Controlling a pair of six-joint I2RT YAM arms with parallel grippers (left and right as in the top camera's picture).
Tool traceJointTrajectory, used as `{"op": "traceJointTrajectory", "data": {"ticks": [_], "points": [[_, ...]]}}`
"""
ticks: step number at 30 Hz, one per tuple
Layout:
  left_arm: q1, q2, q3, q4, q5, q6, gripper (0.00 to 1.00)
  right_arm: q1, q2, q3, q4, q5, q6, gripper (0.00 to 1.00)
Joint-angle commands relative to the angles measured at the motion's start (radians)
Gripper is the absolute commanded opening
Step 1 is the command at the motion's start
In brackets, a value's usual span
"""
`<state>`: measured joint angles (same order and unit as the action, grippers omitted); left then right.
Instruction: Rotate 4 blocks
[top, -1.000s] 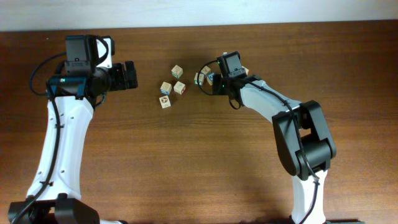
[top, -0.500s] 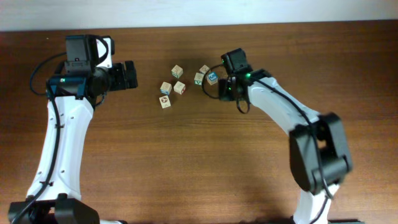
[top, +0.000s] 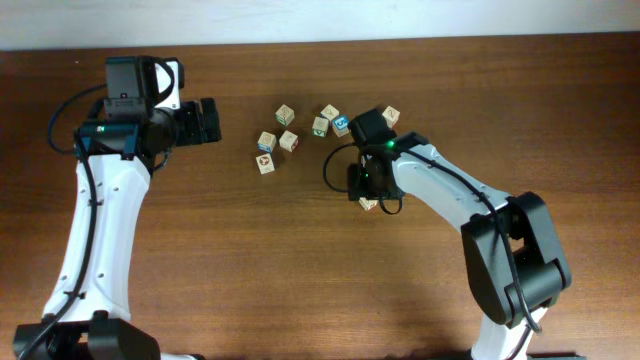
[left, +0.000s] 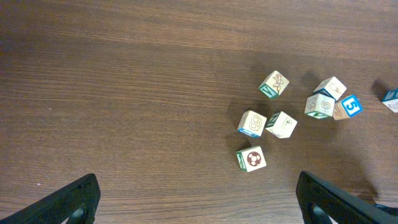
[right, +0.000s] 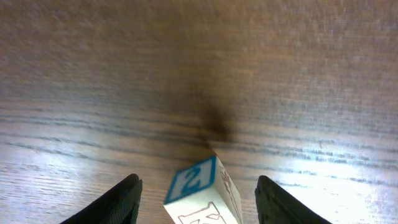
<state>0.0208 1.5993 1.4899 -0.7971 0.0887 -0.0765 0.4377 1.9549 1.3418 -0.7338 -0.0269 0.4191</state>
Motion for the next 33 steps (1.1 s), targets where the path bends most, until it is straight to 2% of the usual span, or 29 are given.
{"op": "traceJointTrajectory", "data": {"ticks": [1, 4, 6, 9, 12, 14, 18, 20, 21, 24, 26, 29, 31, 33], "points": [[0.000, 0.005, 0.018, 0.002, -0.007, -0.014, 0.99, -0.002, 0.000, 0.141, 0.048, 0.021, -0.030, 0.59], [0.000, 0.005, 0.018, 0.002, -0.007, -0.014, 0.99, -0.001, 0.039, 0.162, 0.381, 0.094, 0.035, 0.59], [0.000, 0.005, 0.018, 0.002, -0.007, -0.014, 0.99, -0.002, 0.114, 0.162, 0.504, 0.126, 0.031, 0.59], [0.000, 0.005, 0.018, 0.002, -0.007, -0.014, 0.99, -0.006, 0.216, 0.162, 0.582, 0.118, -0.252, 0.64], [0.000, 0.005, 0.018, 0.002, -0.007, -0.014, 0.99, -0.040, 0.263, 0.162, 0.619, 0.070, -0.338, 0.64], [0.000, 0.005, 0.018, 0.002, -0.007, -0.014, 0.99, -0.047, 0.282, 0.162, 0.626, 0.061, -0.338, 0.59], [0.000, 0.005, 0.018, 0.002, -0.007, -0.014, 0.99, -0.046, 0.311, 0.162, 0.654, 0.039, -0.337, 0.54], [0.000, 0.005, 0.018, 0.002, -0.007, -0.014, 0.99, -0.046, 0.311, 0.162, 0.666, 0.038, -0.333, 0.36], [0.000, 0.005, 0.018, 0.002, -0.007, -0.014, 0.99, -0.046, 0.311, 0.163, 0.667, 0.038, -0.322, 0.34], [0.000, 0.005, 0.018, 0.002, -0.007, -0.014, 0.99, -0.045, 0.254, 0.163, 0.639, 0.031, -0.262, 0.29], [0.000, 0.005, 0.018, 0.002, -0.007, -0.014, 0.99, -0.045, 0.178, 0.163, 0.554, -0.008, -0.245, 0.24], [0.000, 0.005, 0.018, 0.002, -0.007, -0.014, 0.99, -0.037, 0.022, 0.163, 0.330, -0.097, -0.172, 0.24], [0.000, 0.005, 0.018, 0.002, -0.007, -0.014, 0.99, -0.016, -0.050, 0.163, 0.210, -0.097, -0.151, 0.24], [0.000, 0.005, 0.018, 0.002, -0.007, -0.014, 0.99, 0.006, -0.119, 0.163, 0.058, -0.098, -0.068, 0.24]]}}
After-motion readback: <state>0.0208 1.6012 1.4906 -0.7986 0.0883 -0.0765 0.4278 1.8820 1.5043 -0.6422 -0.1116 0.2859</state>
